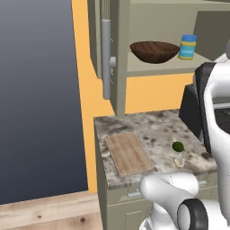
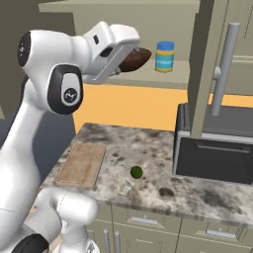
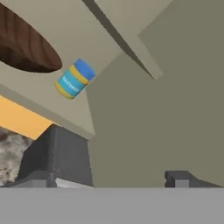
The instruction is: Open the cabinet. Place the bowl and condiment on the counter. Then place the lime and garlic on the cutting board.
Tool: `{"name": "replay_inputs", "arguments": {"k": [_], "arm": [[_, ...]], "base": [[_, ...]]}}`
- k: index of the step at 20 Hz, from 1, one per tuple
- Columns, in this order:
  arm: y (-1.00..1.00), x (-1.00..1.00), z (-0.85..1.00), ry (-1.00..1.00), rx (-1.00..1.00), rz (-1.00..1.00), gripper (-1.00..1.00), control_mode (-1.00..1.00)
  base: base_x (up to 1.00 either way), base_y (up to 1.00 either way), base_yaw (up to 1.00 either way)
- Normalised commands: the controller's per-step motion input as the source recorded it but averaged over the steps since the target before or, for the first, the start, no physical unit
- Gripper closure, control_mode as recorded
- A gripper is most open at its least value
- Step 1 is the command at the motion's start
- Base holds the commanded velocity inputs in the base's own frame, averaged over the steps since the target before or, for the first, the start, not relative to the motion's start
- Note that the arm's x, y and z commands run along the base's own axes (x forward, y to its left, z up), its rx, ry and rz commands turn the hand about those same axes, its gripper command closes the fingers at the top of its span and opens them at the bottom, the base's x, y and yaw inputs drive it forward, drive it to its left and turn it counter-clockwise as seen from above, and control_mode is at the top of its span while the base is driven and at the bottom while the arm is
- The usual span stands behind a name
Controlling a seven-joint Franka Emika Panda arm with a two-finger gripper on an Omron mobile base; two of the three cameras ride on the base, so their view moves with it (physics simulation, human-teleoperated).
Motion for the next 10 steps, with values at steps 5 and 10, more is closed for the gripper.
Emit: {"name": "replay_inputs", "arguments": {"k": [5, 10], "arm": [[0.51, -0.11, -0.05, -0.15, 0.44, 0.05, -1.00, -1.00], [0.32, -0.24, -0.16, -0.14, 0.48, 0.08, -1.00, -1.00]], "base": [[0.00, 0.00, 0.00], [0.00, 0.00, 0.00]]}}
